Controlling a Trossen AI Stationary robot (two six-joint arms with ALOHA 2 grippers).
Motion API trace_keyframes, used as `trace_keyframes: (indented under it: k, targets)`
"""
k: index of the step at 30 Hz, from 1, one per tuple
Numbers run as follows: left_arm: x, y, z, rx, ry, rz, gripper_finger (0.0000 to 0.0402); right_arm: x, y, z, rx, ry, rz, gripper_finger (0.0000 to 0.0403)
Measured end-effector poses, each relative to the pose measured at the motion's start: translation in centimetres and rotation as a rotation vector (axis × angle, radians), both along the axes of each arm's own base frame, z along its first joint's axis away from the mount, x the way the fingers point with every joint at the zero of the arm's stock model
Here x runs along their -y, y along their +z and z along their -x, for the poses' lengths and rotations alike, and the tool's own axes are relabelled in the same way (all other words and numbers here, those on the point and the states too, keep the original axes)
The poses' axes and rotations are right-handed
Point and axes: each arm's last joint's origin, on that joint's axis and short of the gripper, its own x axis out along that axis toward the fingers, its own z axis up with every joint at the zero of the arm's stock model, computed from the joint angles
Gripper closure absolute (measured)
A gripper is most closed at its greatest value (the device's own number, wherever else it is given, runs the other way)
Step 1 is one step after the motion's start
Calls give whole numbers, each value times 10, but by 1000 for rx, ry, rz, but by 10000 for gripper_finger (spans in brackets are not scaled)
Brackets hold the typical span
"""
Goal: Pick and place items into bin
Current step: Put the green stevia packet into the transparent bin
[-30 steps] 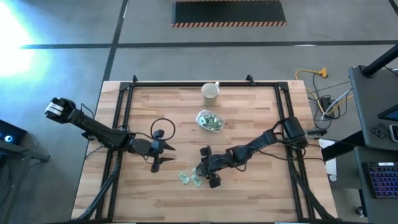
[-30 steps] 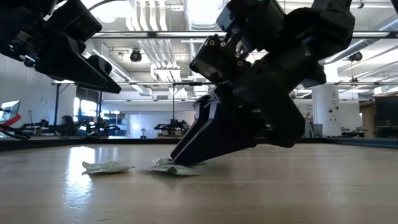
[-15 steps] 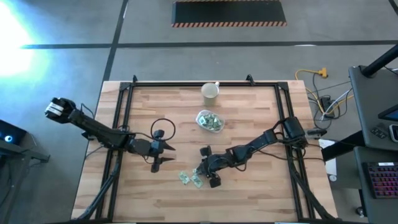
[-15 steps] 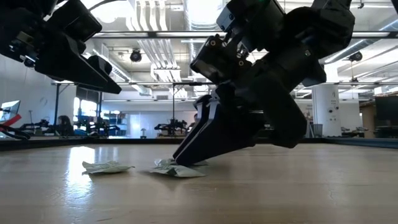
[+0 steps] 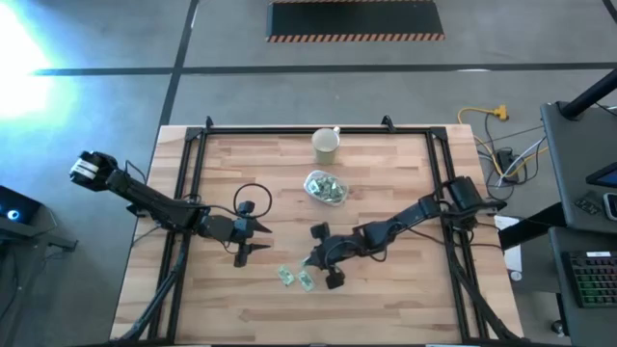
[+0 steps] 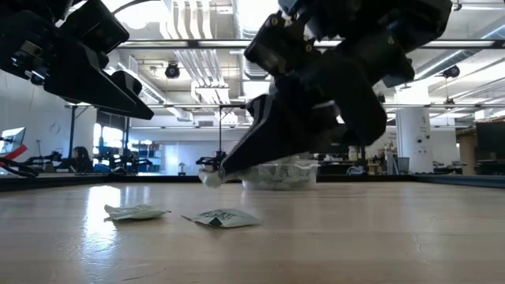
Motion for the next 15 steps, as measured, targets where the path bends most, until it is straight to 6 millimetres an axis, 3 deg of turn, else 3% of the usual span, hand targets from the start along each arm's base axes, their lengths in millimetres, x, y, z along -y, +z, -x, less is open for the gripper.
trace_keyframes:
  k: [6, 15]
  targets:
    - [0, 0, 0, 1, 1, 1, 213, 3, 21, 7, -8, -24, 34, 394]
    - [0, 1, 0, 8, 3, 9, 213, 20, 59, 25, -2, -246, 292, 394]
